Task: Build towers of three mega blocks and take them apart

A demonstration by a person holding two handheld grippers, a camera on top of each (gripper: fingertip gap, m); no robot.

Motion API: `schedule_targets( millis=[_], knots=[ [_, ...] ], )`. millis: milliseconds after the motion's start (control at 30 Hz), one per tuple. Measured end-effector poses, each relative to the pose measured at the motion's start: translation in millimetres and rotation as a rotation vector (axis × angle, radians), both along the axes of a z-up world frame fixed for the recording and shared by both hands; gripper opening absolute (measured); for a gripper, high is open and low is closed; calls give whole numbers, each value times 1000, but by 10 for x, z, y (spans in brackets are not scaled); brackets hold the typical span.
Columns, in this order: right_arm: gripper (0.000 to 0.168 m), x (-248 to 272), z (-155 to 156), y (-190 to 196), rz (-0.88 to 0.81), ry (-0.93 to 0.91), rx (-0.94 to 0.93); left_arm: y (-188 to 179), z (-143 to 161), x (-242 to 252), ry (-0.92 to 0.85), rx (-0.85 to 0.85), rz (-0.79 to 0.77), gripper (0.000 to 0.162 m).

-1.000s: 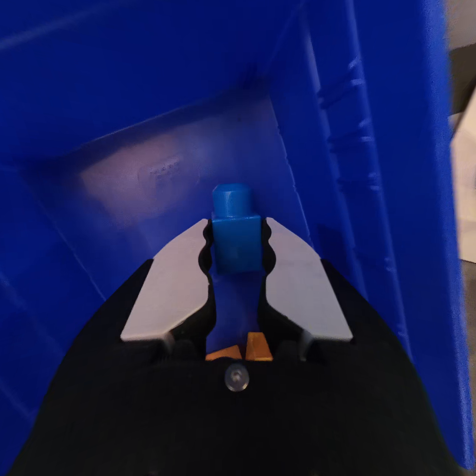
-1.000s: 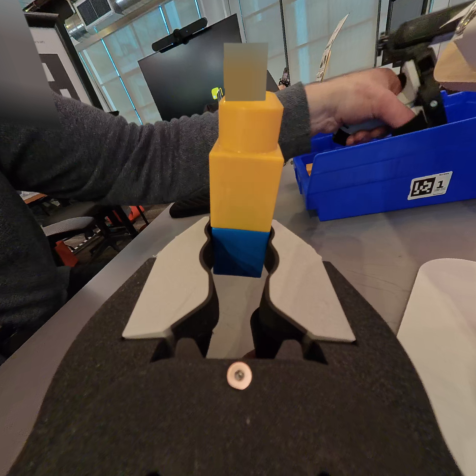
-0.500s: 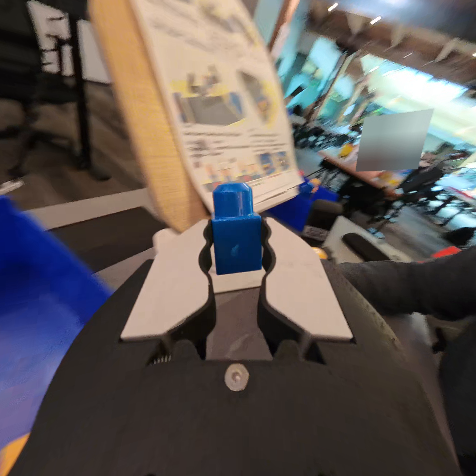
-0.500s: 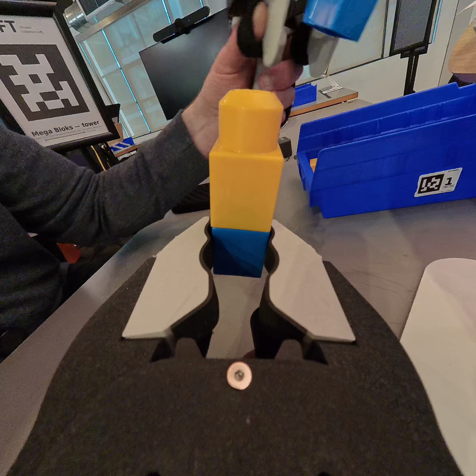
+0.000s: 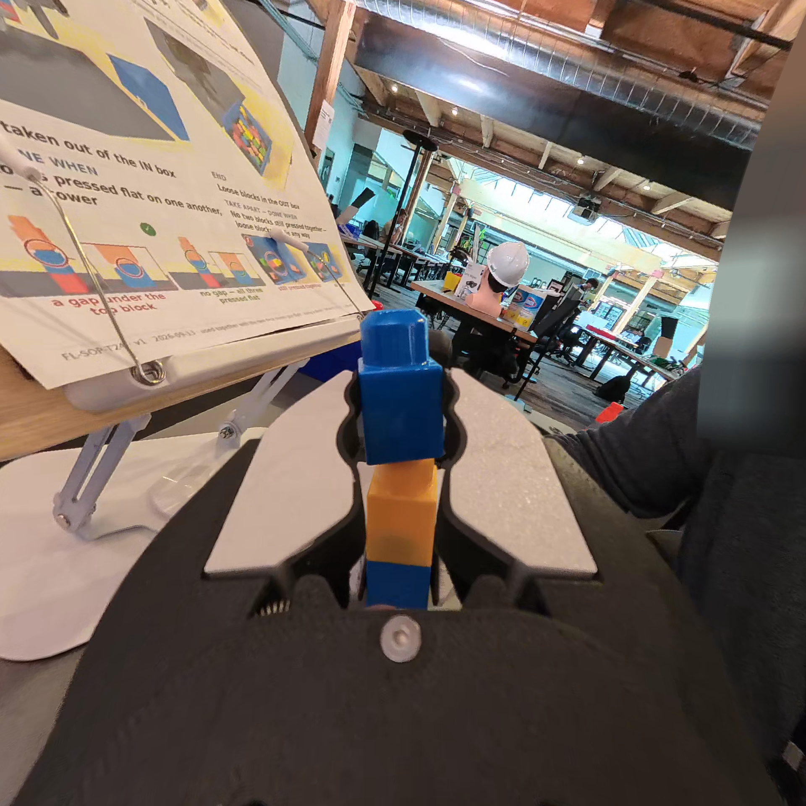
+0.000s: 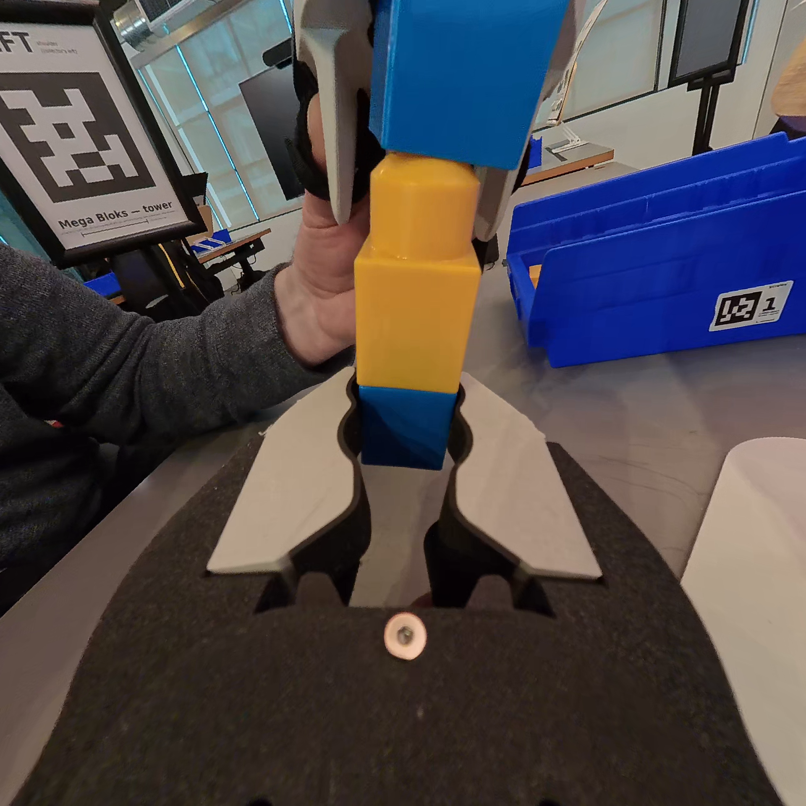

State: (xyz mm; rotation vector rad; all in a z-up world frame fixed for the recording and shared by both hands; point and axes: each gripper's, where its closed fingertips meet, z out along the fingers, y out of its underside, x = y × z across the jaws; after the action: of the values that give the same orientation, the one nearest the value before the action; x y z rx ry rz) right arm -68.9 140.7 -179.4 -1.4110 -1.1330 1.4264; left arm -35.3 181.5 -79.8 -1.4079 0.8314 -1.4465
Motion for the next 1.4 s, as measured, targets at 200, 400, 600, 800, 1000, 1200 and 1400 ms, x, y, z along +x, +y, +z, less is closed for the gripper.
schedule_targets(
  millis=[200,400,600,800,1000,1200,1400],
  knots=[
    [36,-8,-7,-20,12,-6,7,-91,-20,50,-4,22,-54,35],
    [35,-1,2,-20,16,2,1,-117,-125,54,7,26,-88,35],
    [35,-8,-8,-36,25,-6,4,-136,-137,29,-25,24,-120,35],
    [35,-6,-9,-36,23,-7,5,-149,-164,37,-53,22,-126,35],
    [35,-10,-16,-45,29,-13,7,-168,-186,17,-46,40,-141,35],
    [35,-13,-21,-58,38,-16,8,-188,-206,8,-40,50,-168,36],
    [35,-16,-27,-63,41,-20,8,-198,-217,3,-38,58,-178,36]
  ],
)
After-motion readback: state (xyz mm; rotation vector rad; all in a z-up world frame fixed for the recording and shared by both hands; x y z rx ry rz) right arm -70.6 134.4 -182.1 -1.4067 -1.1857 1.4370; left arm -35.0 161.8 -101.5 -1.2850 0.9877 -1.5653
